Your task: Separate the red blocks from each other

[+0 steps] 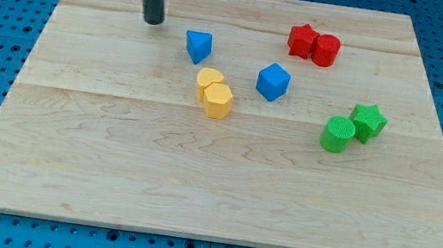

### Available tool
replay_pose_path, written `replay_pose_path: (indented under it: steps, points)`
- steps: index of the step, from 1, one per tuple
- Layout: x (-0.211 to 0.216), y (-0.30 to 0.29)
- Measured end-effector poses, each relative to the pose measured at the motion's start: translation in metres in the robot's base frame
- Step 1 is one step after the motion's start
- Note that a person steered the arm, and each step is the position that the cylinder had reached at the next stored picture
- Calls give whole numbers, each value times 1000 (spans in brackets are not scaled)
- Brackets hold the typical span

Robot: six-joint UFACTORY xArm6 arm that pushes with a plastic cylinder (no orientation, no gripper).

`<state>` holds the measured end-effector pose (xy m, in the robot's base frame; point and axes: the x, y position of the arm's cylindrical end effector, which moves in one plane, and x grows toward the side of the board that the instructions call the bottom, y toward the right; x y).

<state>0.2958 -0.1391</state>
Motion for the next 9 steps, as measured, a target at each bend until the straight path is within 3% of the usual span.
replay_pose_path:
  steps: [1,2,3,4,6,7,8,9]
  points:
    - [30,38]
    - [35,94]
    - [29,100]
    - [-30,69]
    - [-74,251]
    - [-47,277]
    - [-17,256]
    - [-35,244]
